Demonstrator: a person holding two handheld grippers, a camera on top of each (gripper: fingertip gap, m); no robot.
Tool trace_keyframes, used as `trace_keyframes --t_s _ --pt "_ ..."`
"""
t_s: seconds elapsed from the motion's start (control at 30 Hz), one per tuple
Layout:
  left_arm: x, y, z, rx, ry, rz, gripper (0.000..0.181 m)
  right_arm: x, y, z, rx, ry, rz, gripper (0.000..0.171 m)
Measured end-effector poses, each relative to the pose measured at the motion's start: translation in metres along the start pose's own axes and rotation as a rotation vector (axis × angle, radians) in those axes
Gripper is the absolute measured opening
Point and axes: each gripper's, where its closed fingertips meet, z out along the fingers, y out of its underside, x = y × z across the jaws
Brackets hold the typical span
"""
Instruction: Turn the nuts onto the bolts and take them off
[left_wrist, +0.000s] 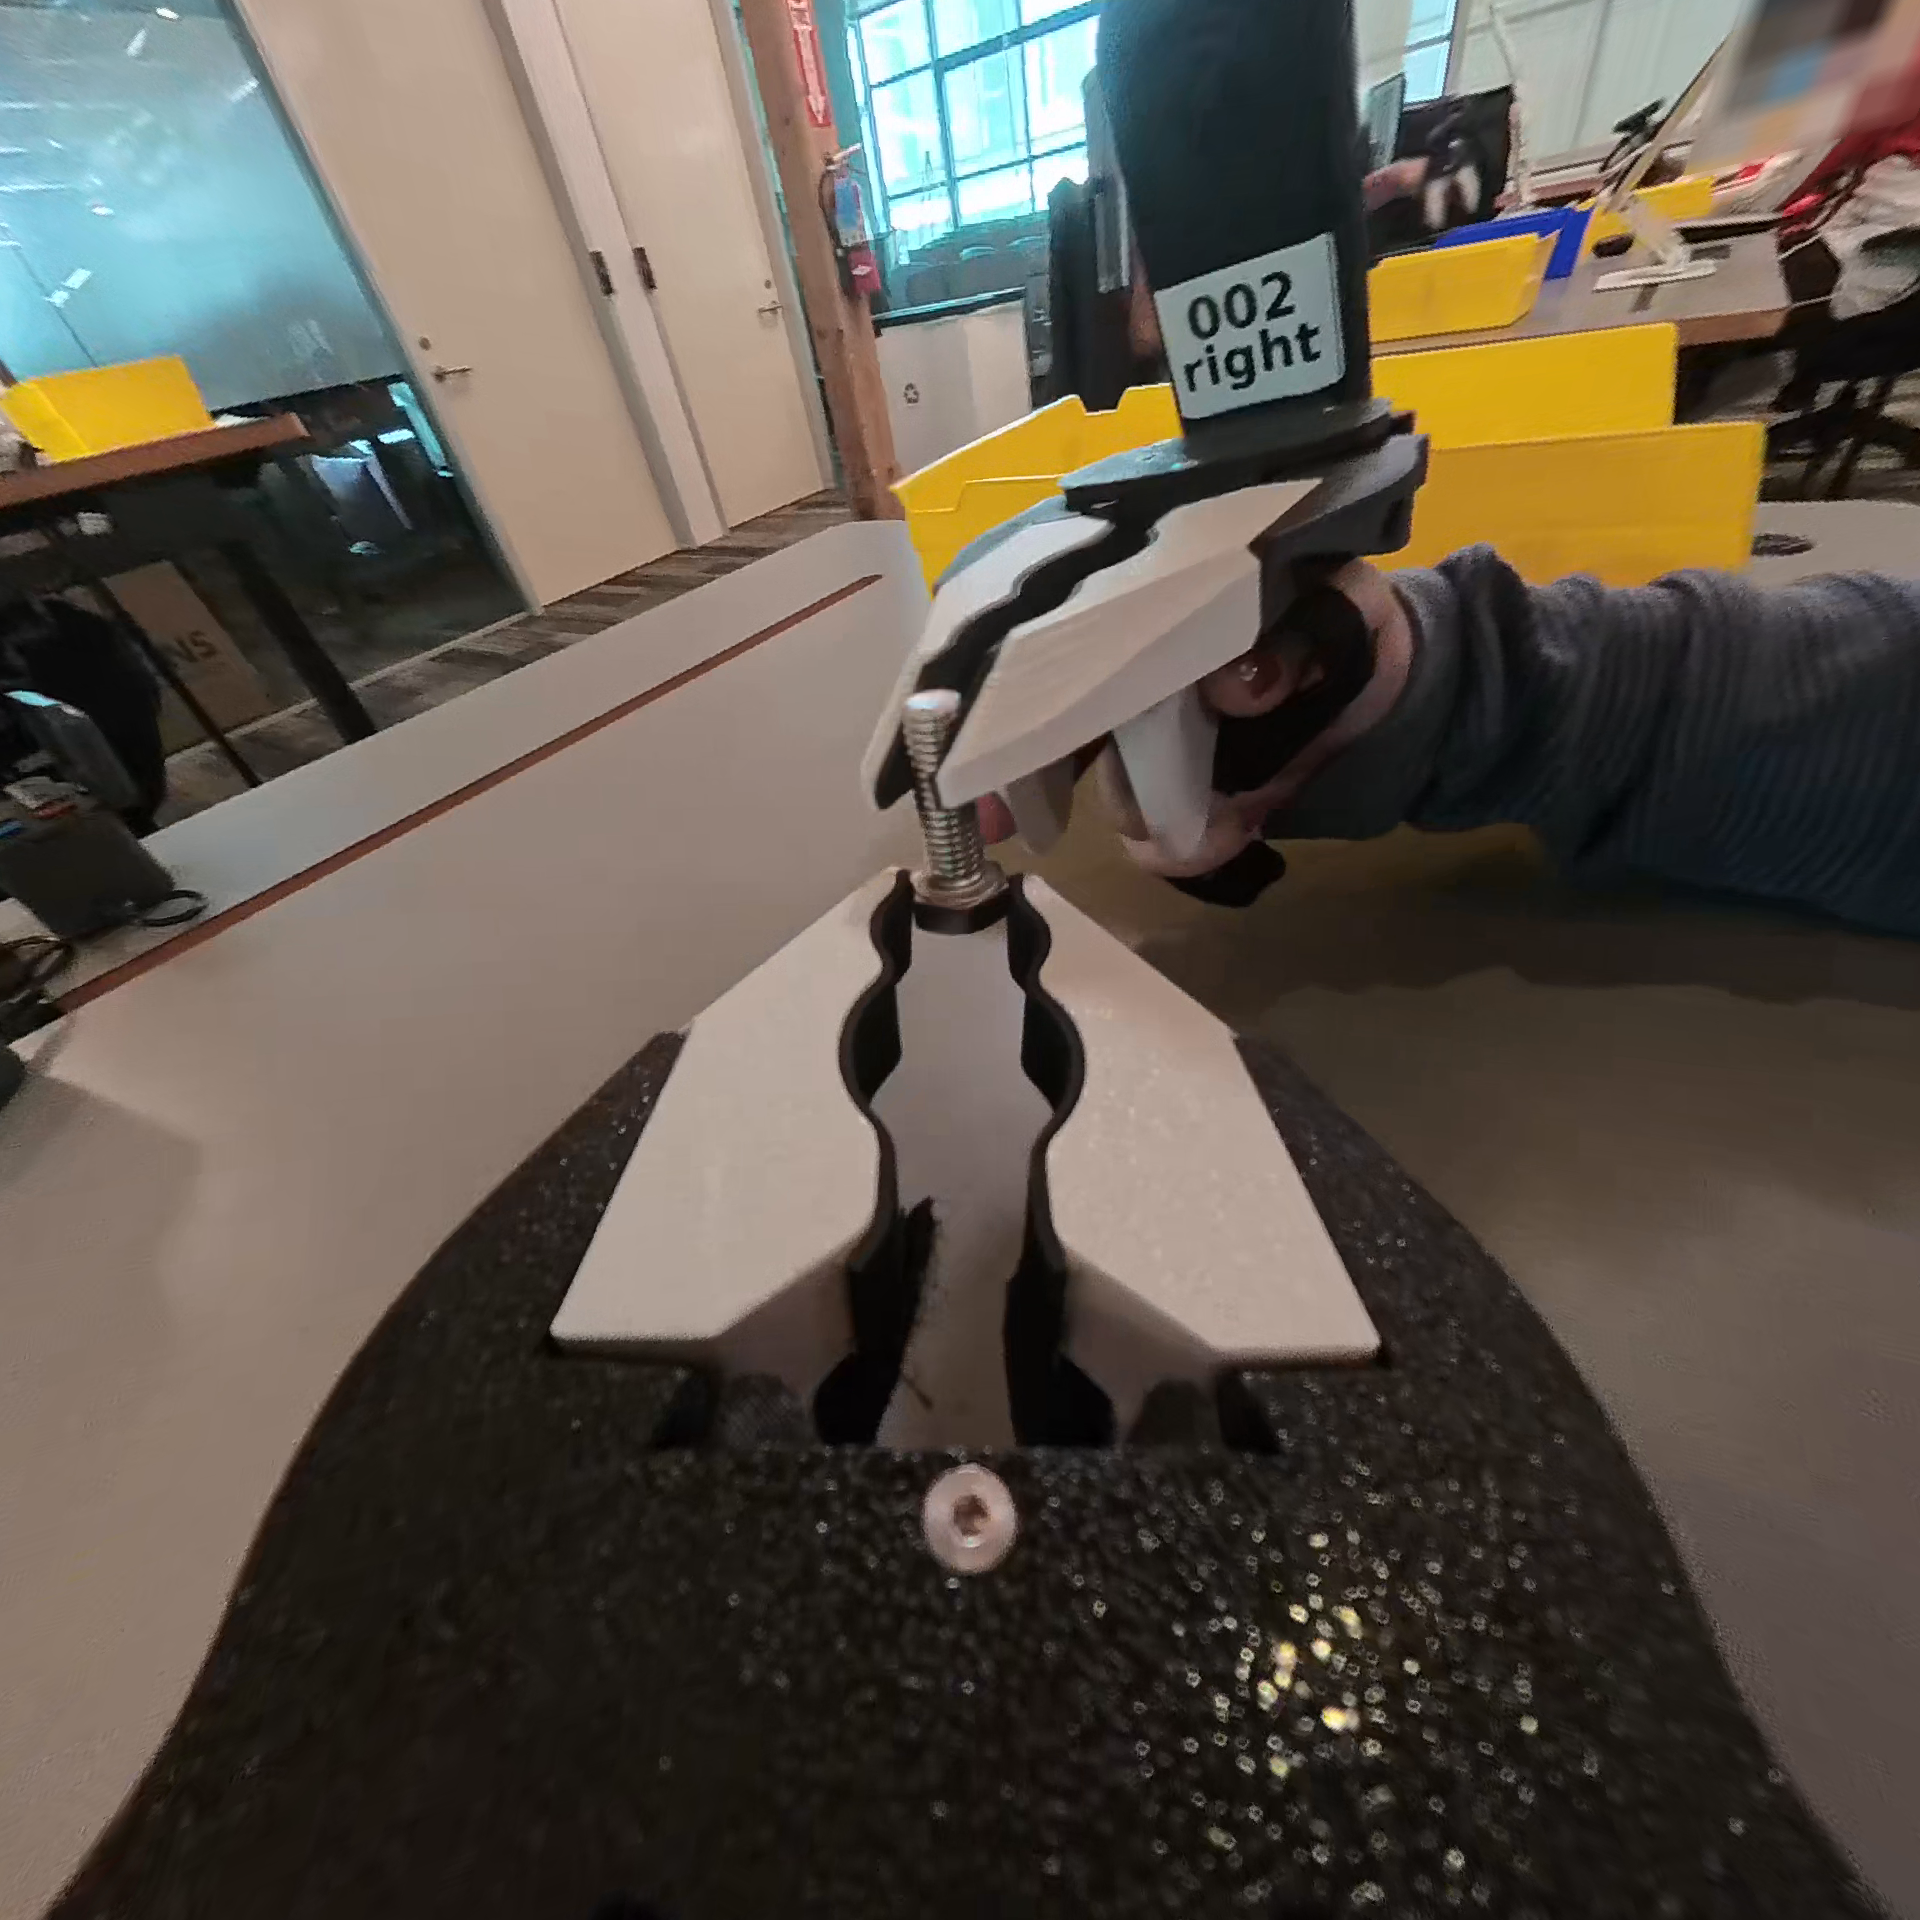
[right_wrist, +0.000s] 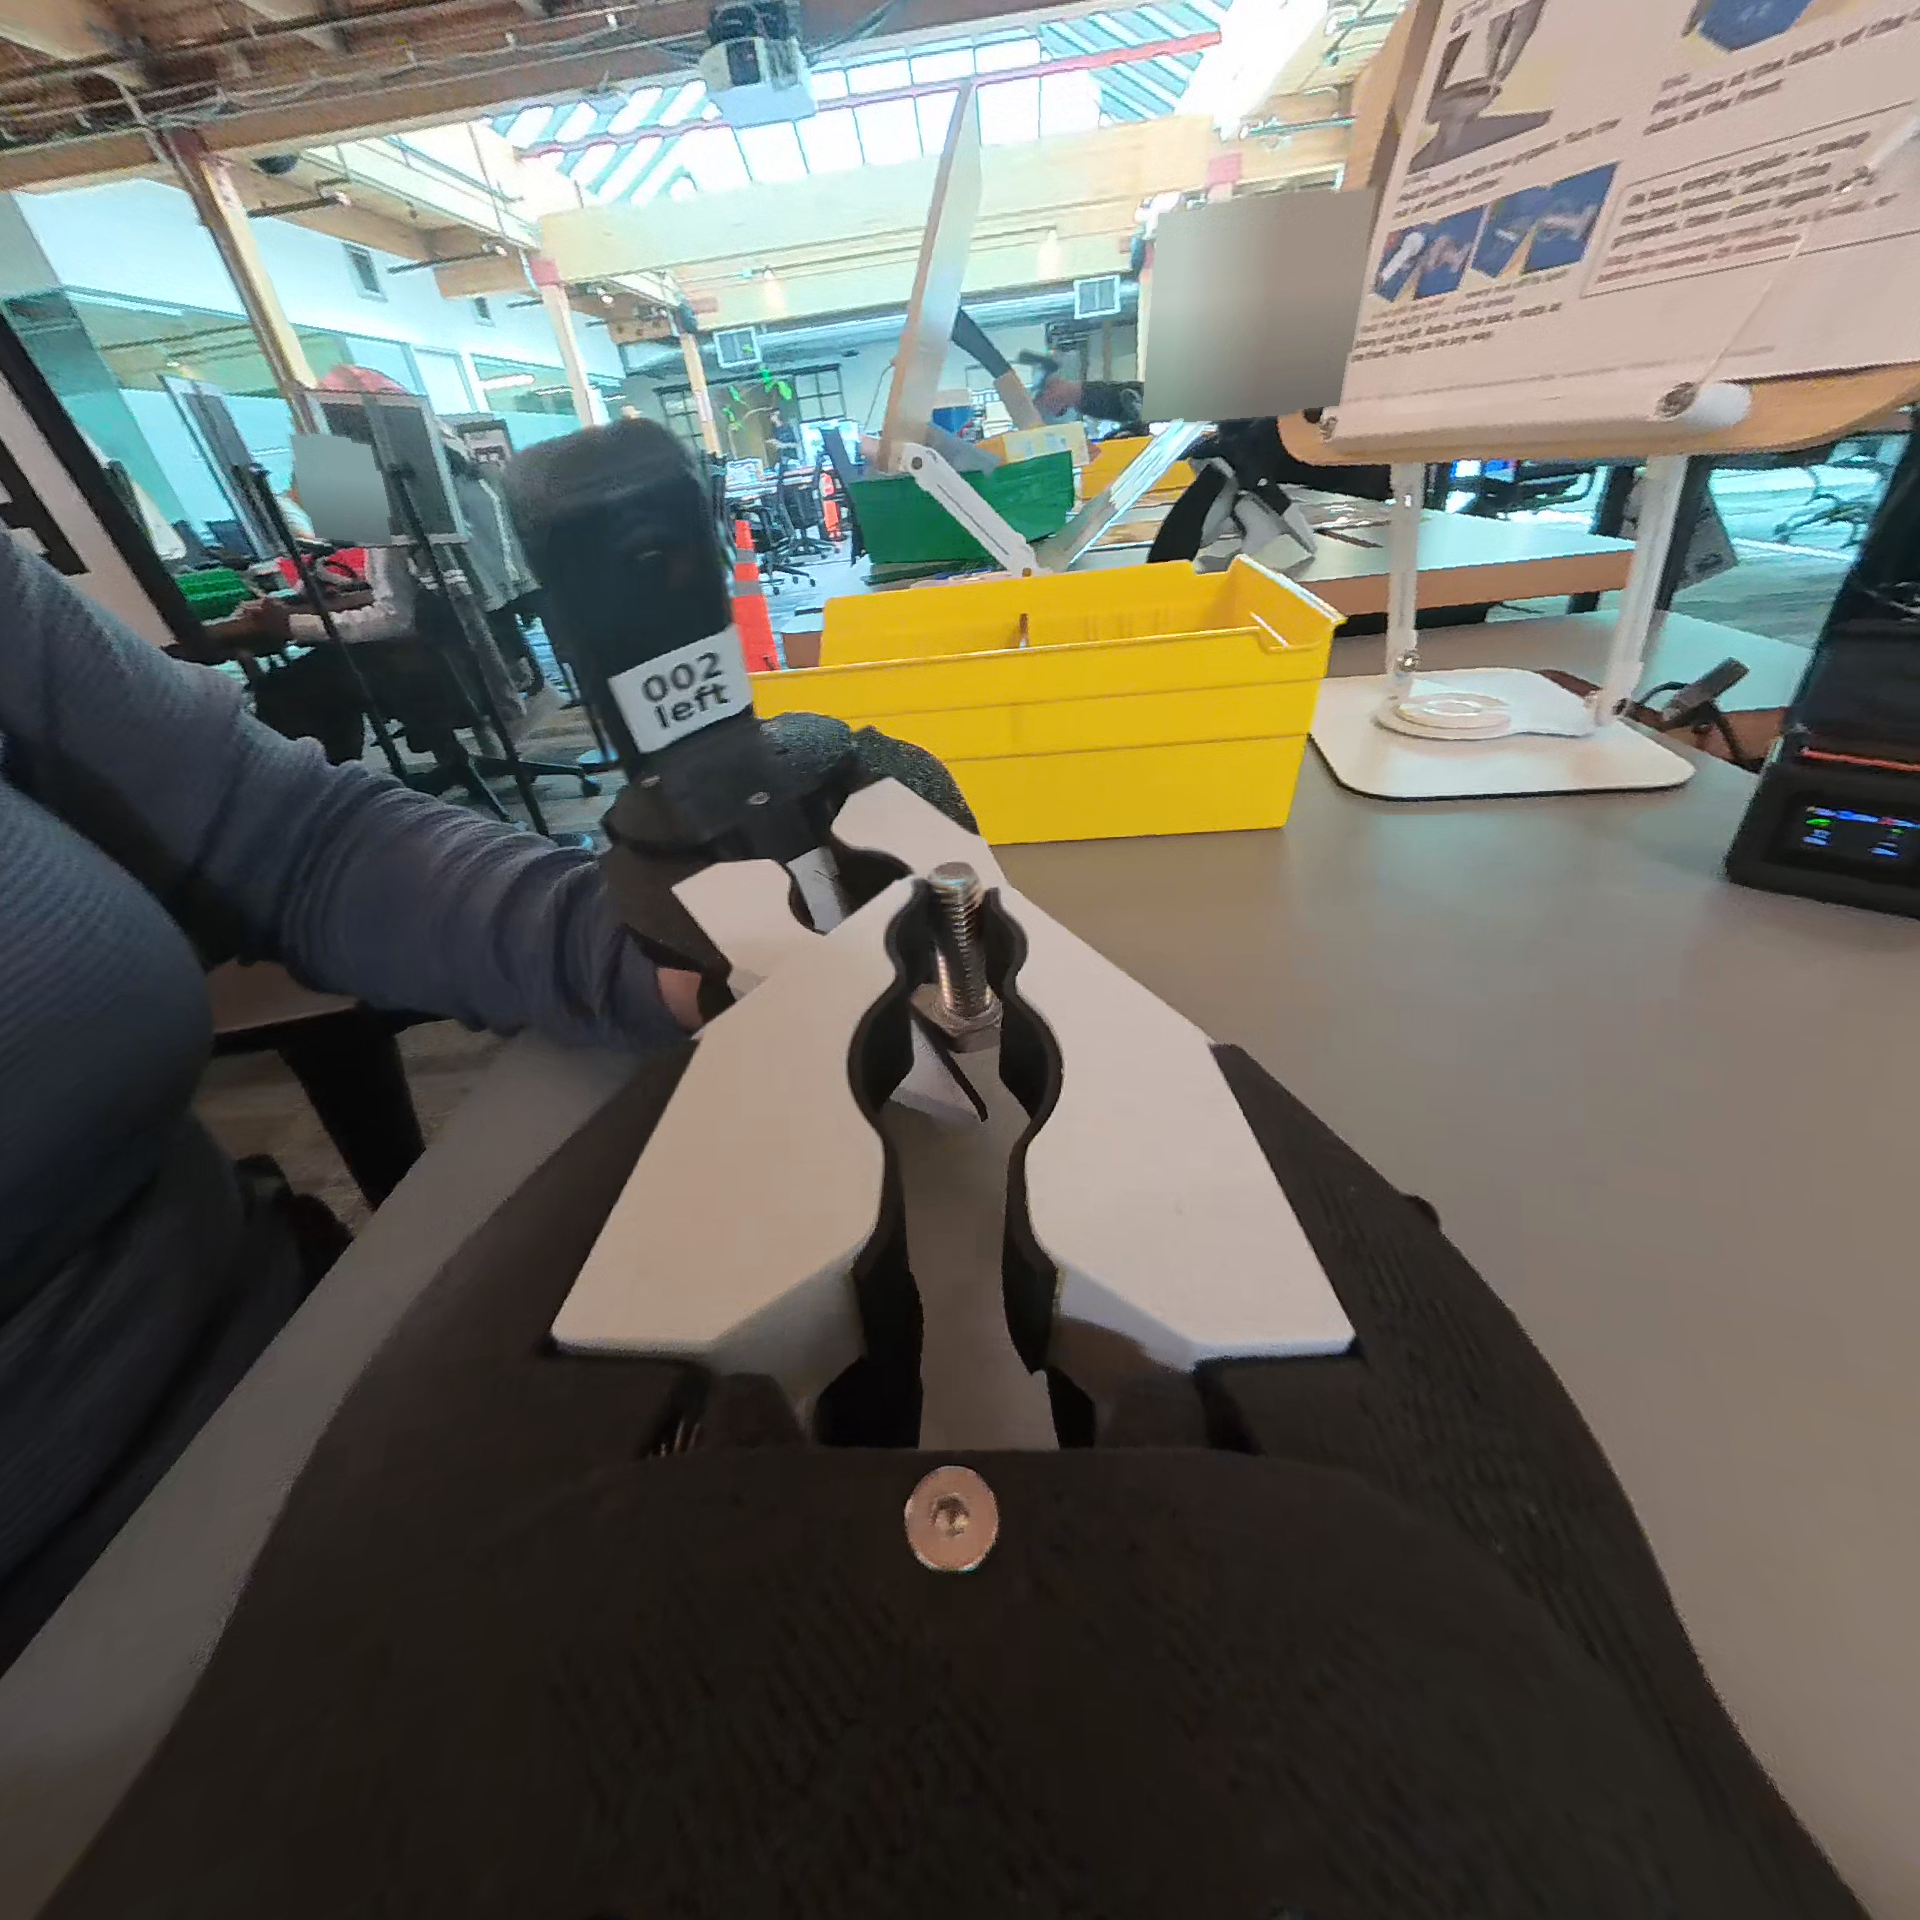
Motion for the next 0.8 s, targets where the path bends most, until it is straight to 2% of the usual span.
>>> trace_keyframes --t_s 0.03,0.1,0.13,0.27,0.5,0.63,0.73,0.8 --pt "-0.002 0.000 0.000 -0.004 -0.023 0.015 0.018 0.002 0.000 0.001 0.001 0.009 0.002 0.008" --pt "-0.006 0.003 0.002 -0.026 -0.071 0.041 0.036 0.002 0.000 0.002 0.008 0.011 0.010 0.008" --pt "-0.006 0.004 0.003 -0.033 -0.075 0.049 0.038 0.003 0.000 0.002 0.014 0.015 0.011 0.008" --pt "-0.007 -0.001 0.000 0.005 -0.068 0.035 0.029 0.005 -0.007 0.000 0.059 0.026 0.009 0.007" --pt "-0.011 -0.005 -0.003 0.040 -0.062 -0.013 0.025 0.004 -0.009 -0.001 0.079 0.020 0.016 0.007" --pt "-0.008 -0.007 -0.004 0.052 -0.058 0.009 0.014 0.005 -0.011 -0.001 0.087 0.024 0.017 0.008" --pt "-0.008 -0.009 -0.004 0.067 -0.055 0.010 0.016 0.005 -0.011 0.000 0.088 0.034 0.001 0.007" --pt "-0.009 -0.011 -0.004 0.081 -0.050 -0.005 0.027 0.005 -0.009 0.003 0.084 0.043 -0.017 0.007"
